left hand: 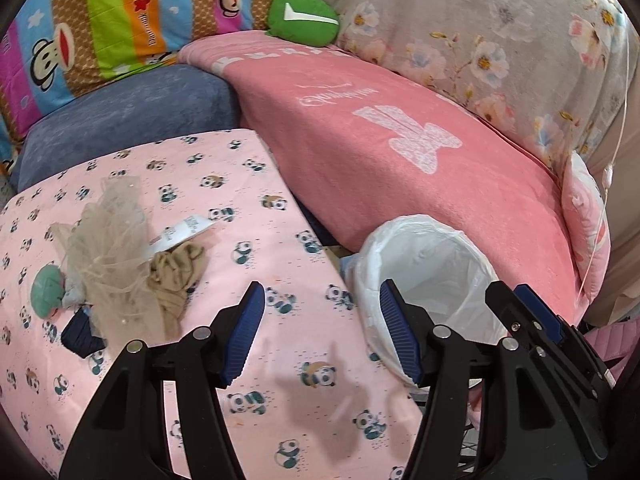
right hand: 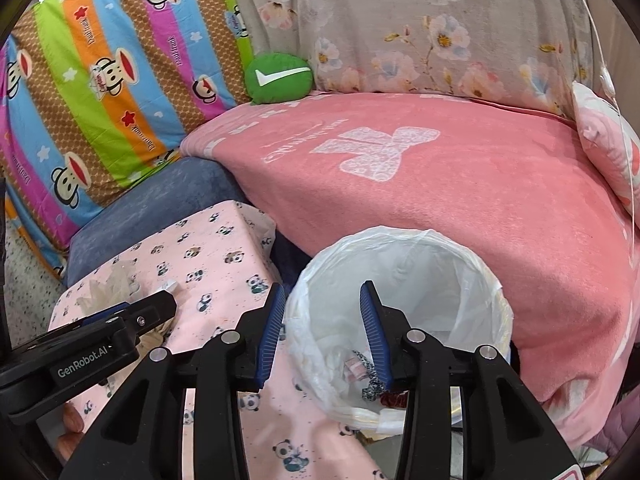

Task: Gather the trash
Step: 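Move both open tools back over the remaining table items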

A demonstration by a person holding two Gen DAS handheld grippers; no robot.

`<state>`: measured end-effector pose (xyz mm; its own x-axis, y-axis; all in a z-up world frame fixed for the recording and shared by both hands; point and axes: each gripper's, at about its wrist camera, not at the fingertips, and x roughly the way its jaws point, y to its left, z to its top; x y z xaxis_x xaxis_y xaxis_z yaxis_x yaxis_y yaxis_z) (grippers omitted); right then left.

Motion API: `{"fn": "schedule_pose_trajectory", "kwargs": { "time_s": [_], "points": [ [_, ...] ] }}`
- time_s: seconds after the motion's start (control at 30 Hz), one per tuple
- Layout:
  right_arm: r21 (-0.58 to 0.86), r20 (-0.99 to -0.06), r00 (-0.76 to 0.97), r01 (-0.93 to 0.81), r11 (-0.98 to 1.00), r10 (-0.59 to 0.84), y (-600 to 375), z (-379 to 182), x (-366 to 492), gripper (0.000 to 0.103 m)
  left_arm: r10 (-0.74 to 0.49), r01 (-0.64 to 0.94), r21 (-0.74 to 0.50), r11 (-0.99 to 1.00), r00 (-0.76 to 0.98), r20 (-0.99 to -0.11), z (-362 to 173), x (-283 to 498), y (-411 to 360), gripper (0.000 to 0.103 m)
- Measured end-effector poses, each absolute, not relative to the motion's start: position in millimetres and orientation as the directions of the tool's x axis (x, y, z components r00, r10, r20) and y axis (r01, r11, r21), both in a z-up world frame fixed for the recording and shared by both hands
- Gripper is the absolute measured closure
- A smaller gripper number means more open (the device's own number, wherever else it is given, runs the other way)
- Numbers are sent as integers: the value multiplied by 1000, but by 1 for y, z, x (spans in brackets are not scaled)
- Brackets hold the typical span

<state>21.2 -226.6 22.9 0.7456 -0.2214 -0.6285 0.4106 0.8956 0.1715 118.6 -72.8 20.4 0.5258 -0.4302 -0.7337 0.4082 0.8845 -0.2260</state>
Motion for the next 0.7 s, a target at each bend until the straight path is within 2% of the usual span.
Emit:
{"fn": "schedule_pose_trajectory", "kwargs": {
  "time_s": [0.57,0.7],
  "points": [
    [130,-644,754,276,952,-130,-153,25,56,63,-344,249,-242,938,570,-746,9,137,17,45],
    [121,-648,755,236,964,-103,-131,24,67,56,-311,194,-243,950,587,-747,6,143,44,36]
  ]
}}
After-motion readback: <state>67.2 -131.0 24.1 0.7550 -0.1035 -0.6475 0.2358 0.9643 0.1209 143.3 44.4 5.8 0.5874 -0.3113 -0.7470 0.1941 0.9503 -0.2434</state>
